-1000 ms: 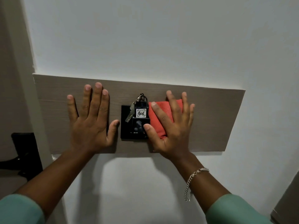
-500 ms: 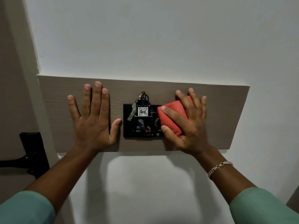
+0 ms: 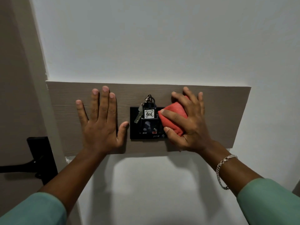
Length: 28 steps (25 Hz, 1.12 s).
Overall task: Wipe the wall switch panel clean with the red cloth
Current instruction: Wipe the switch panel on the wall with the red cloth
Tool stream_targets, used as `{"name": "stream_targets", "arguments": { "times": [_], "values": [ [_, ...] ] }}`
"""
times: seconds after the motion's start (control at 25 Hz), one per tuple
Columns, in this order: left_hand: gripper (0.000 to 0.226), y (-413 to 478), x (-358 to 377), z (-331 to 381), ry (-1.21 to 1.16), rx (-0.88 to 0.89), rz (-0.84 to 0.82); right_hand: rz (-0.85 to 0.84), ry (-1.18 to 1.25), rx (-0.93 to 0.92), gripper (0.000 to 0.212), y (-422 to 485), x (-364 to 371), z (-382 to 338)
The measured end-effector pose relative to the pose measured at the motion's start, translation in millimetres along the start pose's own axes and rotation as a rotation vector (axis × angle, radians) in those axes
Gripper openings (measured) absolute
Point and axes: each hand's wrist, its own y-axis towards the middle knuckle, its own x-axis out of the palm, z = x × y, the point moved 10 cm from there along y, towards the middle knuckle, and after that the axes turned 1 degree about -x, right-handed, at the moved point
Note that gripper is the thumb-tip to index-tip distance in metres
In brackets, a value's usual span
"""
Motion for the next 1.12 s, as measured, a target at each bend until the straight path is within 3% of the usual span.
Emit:
{"name": "stream_targets", "arguments": {
  "times": [0.2,0.64,0.96,1.12],
  "values": [
    [0.083,0,1,-1,-0.001,0.004,-0.004,-0.067,-0.021,-0.089,0.044,3,-2,5],
    [0.082,0,0,0,-0.005,0.004,0.001,0.346,0.055,0.796,0.063,-72,22,4],
    [0.083,-1,0,1,-0.019,0.015,0.004,0.321,-0.055,0.668,0.066,-68,22,16],
    [0.084,-1,1,1,-0.009,0.022,-0.011,0.528,0.027,0.946,0.065,-93,33,-2]
  ]
}}
